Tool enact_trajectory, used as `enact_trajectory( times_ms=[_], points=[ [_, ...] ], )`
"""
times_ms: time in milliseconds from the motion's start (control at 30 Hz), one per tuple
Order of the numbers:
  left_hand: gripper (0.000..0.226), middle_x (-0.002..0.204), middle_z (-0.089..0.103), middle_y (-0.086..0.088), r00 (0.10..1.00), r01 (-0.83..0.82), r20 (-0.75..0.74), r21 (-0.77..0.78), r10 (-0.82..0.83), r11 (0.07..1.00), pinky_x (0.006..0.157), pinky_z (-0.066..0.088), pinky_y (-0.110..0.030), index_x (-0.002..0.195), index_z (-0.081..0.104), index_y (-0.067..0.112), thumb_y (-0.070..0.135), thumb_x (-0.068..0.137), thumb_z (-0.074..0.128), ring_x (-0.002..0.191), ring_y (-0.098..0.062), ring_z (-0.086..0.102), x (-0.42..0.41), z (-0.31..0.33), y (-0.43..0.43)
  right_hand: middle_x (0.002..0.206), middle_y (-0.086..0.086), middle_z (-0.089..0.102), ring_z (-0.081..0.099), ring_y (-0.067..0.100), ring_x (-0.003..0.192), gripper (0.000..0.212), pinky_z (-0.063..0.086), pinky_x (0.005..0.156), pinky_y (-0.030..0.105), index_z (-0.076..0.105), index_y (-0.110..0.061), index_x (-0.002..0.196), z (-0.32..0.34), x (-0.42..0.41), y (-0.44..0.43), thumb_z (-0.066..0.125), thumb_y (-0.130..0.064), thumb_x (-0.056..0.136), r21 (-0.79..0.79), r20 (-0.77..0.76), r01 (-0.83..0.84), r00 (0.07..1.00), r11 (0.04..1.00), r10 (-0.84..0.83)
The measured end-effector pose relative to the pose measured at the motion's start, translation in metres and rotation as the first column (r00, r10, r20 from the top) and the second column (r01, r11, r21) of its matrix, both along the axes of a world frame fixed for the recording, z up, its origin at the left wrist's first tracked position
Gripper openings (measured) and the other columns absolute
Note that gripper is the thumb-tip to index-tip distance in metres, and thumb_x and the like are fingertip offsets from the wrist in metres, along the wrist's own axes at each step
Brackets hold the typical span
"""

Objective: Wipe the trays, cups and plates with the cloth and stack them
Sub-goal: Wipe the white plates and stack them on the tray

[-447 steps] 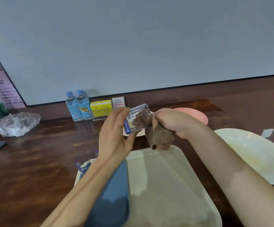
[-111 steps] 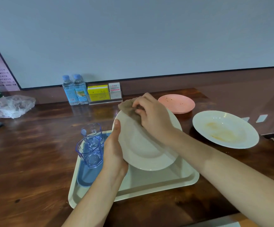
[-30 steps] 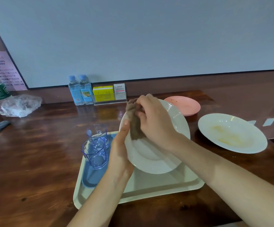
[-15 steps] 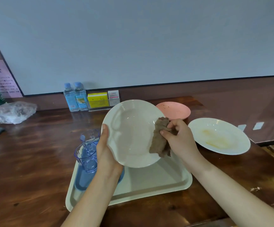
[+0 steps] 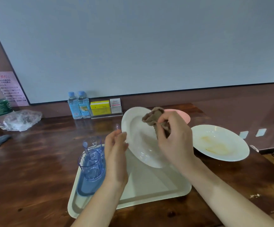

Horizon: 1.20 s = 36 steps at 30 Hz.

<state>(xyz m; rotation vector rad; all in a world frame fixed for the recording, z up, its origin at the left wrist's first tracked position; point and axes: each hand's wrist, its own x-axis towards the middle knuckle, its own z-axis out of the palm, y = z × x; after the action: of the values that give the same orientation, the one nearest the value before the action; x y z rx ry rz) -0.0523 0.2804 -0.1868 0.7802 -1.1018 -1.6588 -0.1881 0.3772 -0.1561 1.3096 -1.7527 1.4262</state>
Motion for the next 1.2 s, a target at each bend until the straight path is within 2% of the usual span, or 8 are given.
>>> enact_trajectory(
  times_ms=[167,367,500,600,667,900,1100,1200],
  points=[
    [0.063,0.129,0.071,-0.018,0.960,0.277,-0.093,0.198,-0.264,0.940,0.104,0.059,-0.049,0.135,0.064,-0.001,0.049,0.097,0.069,0.116,-0.031,0.075,0.007,0.029,-0.007,0.101,0.008,0.069,0.064,0.021,0.089,0.005,0.050,0.078,0.018,0.069,-0.004,0.094,-0.016,0.023,0.009,0.065,-0.001,0.095,0.023,-0.320,-0.063,0.945,0.998,0.067],
    [0.045,0.079,0.059,-0.012,0.907,0.415,-0.105,0.376,-0.407,0.828,0.067,0.048,-0.026,0.081,0.067,0.002,0.043,0.099,0.067,0.066,-0.021,0.058,0.026,0.020,-0.012,0.109,0.013,0.071,0.065,0.030,0.093,0.013,0.053,0.085,0.036,0.075,-0.005,0.096,-0.051,0.059,0.009,0.067,0.005,0.094,0.173,-0.452,-0.206,0.852,0.963,0.263],
    [0.055,0.069,0.065,-0.014,0.928,0.346,-0.041,0.458,-0.369,0.819,0.045,0.050,-0.027,0.099,0.076,-0.003,0.051,0.100,0.063,0.048,-0.021,0.060,0.026,0.009,-0.021,0.108,-0.008,0.070,0.067,0.013,0.097,0.009,0.054,0.084,0.027,0.070,-0.018,0.100,-0.062,0.065,0.018,0.070,-0.009,0.098,0.198,-0.126,-0.360,0.913,0.912,0.388],
    [0.054,0.100,0.080,-0.020,0.951,0.296,-0.057,0.465,-0.305,0.834,0.082,0.064,-0.045,0.133,0.067,0.002,0.048,0.106,0.057,0.086,-0.033,0.078,0.023,-0.002,-0.031,0.096,-0.017,0.072,0.069,0.004,0.090,0.021,0.051,0.080,0.013,0.066,-0.028,0.092,-0.050,0.062,0.027,0.073,-0.008,0.094,0.053,0.292,-0.336,0.906,0.940,0.308],
    [0.051,0.123,0.078,-0.017,0.956,0.284,-0.052,0.427,-0.290,0.858,0.110,0.051,-0.055,0.138,0.068,0.008,0.047,0.108,0.055,0.120,-0.038,0.071,0.021,-0.011,-0.035,0.093,-0.009,0.074,0.070,0.008,0.089,0.025,0.051,0.077,0.014,0.066,-0.024,0.090,-0.036,0.047,0.028,0.073,0.000,0.093,-0.081,0.495,-0.311,0.812,0.947,0.308],
    [0.054,0.124,0.079,-0.012,0.953,0.284,-0.012,0.377,-0.302,0.881,0.113,0.049,-0.056,0.135,0.070,0.018,0.058,0.106,0.050,0.122,-0.035,0.072,0.020,-0.021,-0.036,0.109,-0.001,0.077,0.072,0.018,0.111,0.009,0.058,0.092,0.036,0.073,-0.021,0.109,-0.024,0.017,0.008,0.067,-0.024,0.103,-0.315,0.790,-0.220,0.478,0.923,0.384],
    [0.070,0.129,0.076,-0.015,0.943,0.324,-0.074,0.428,-0.324,0.844,0.108,0.051,-0.050,0.138,0.070,0.014,0.068,0.104,0.042,0.123,-0.033,0.072,0.024,-0.026,-0.034,0.129,-0.023,0.066,0.058,0.000,0.125,0.023,0.046,0.105,0.019,0.075,-0.030,0.121,-0.050,0.035,-0.013,0.064,-0.020,0.104,0.192,0.380,-0.280,0.905,0.940,0.192],
    [0.081,0.131,0.075,-0.017,0.935,0.352,-0.133,0.436,-0.328,0.828,0.103,0.053,-0.047,0.135,0.071,0.009,0.074,0.103,0.035,0.119,-0.032,0.074,0.024,-0.027,-0.035,0.139,-0.012,0.060,0.053,0.002,0.132,0.033,0.040,0.112,0.018,0.075,-0.020,0.128,-0.065,0.036,-0.011,0.064,-0.004,0.101,0.392,0.072,-0.297,0.954,0.871,0.292]
  ],
)
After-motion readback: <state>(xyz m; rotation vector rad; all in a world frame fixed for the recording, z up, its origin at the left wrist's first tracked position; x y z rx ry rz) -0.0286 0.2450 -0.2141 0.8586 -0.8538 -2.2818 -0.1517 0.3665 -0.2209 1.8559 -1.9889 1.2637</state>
